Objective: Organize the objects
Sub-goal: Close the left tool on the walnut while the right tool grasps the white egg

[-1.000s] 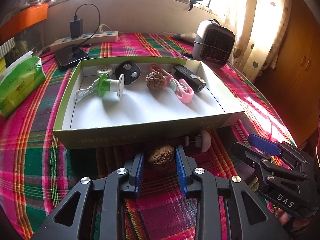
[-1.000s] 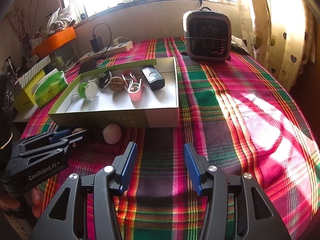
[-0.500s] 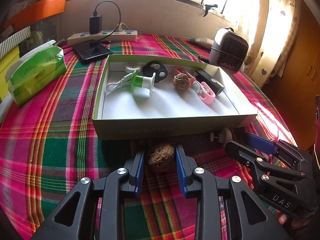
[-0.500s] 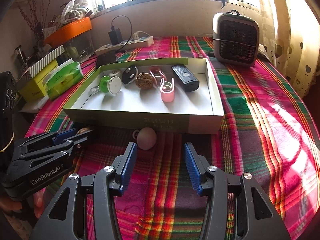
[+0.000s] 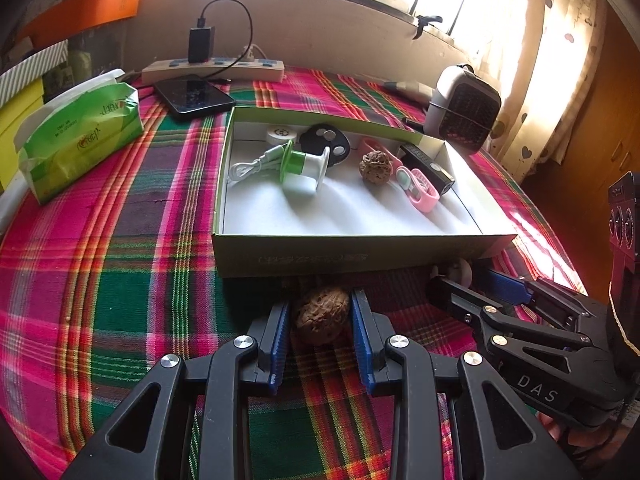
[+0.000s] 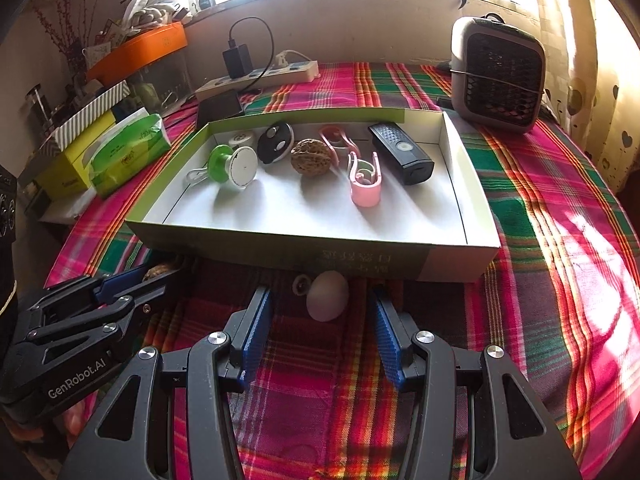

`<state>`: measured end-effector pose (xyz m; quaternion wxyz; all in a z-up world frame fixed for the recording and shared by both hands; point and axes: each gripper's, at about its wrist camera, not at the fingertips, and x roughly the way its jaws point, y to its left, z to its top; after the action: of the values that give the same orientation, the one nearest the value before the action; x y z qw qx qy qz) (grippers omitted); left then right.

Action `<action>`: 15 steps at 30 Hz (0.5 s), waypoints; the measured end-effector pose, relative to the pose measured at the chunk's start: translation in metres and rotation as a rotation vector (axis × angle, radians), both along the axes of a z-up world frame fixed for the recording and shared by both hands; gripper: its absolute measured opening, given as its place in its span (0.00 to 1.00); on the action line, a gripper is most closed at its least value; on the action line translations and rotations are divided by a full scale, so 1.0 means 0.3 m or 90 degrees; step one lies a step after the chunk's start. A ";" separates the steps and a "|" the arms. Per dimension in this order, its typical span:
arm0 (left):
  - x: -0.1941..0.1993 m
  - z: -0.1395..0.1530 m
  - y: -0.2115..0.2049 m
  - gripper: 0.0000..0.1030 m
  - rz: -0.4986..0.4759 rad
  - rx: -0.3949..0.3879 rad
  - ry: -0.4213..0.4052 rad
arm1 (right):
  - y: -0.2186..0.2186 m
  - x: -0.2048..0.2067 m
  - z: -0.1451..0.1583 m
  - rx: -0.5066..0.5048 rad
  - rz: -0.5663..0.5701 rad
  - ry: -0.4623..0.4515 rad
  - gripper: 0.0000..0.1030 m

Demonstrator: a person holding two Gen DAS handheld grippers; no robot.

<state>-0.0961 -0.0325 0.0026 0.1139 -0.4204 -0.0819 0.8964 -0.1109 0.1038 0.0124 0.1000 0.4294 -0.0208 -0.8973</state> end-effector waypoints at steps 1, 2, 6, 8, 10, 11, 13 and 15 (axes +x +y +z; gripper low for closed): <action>0.000 0.000 -0.001 0.26 0.000 0.001 0.000 | -0.001 -0.001 0.000 -0.002 0.000 0.001 0.48; 0.000 0.000 0.000 0.26 -0.001 0.002 0.000 | -0.001 -0.002 0.000 -0.003 0.000 0.001 0.48; -0.001 0.000 -0.001 0.26 -0.001 0.004 0.000 | -0.004 -0.005 -0.001 0.002 -0.004 0.002 0.48; -0.001 -0.001 -0.001 0.26 -0.001 0.007 0.000 | -0.002 -0.006 -0.001 -0.001 -0.009 0.002 0.48; 0.000 -0.001 -0.002 0.26 -0.001 0.008 0.000 | -0.004 -0.008 -0.001 0.000 -0.011 0.002 0.48; 0.000 -0.001 -0.002 0.26 -0.001 0.008 0.000 | -0.005 -0.008 -0.001 0.004 -0.014 0.002 0.45; 0.000 -0.001 -0.003 0.26 -0.001 0.009 0.000 | -0.008 -0.009 -0.001 0.005 -0.016 0.002 0.42; 0.000 -0.002 -0.004 0.26 -0.001 0.008 0.000 | -0.008 -0.008 -0.001 0.006 -0.016 0.002 0.41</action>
<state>-0.0961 -0.0335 0.0020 0.1174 -0.4200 -0.0875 0.8956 -0.1133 0.1015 0.0120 0.0866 0.4282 -0.0221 -0.8993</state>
